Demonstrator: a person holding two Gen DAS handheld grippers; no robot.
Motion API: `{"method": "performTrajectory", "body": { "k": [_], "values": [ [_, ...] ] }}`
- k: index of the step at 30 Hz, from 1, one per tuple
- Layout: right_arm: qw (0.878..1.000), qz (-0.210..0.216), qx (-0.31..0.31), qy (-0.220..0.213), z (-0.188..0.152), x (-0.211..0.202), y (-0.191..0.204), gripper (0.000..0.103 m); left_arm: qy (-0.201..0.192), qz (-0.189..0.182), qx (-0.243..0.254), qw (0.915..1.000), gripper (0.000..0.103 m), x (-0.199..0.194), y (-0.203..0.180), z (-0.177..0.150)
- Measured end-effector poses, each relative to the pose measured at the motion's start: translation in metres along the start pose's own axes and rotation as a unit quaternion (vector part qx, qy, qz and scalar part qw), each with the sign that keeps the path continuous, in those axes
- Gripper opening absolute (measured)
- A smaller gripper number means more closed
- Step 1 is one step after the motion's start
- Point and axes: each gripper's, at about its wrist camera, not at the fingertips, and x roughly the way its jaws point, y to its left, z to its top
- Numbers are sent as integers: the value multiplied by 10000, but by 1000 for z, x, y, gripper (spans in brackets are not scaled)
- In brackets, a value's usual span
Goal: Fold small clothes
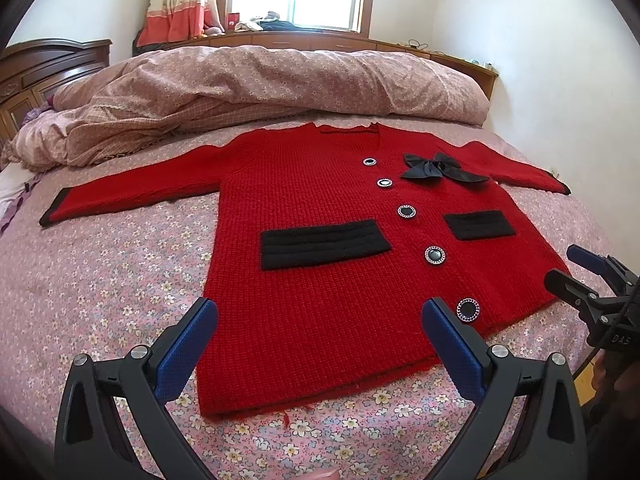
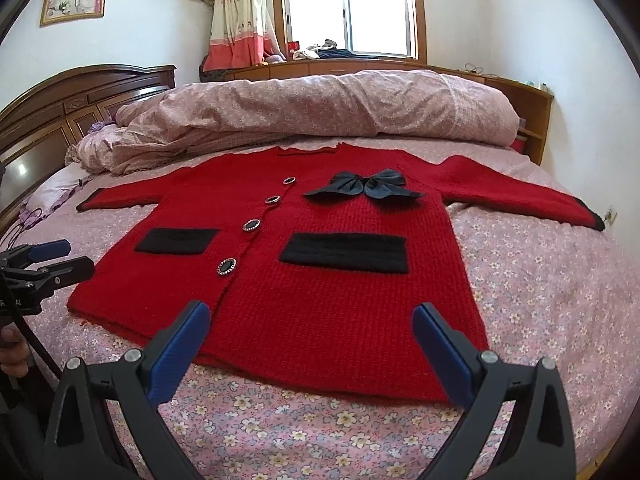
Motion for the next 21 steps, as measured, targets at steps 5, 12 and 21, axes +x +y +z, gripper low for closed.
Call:
{"method": "performTrajectory", "body": {
  "k": [5,12,21],
  "values": [
    [10000,5,-1,6,0,0,-1,103,4,5,0,10000,99,0,0,0],
    [10000,1,-14,26,-1,1,0,102,3,-1,-3,10000,99,0,0,0],
    [9999,68,84,46,3,4,3,103,-4,34,8,10000,99,-1,1,0]
  ]
}}
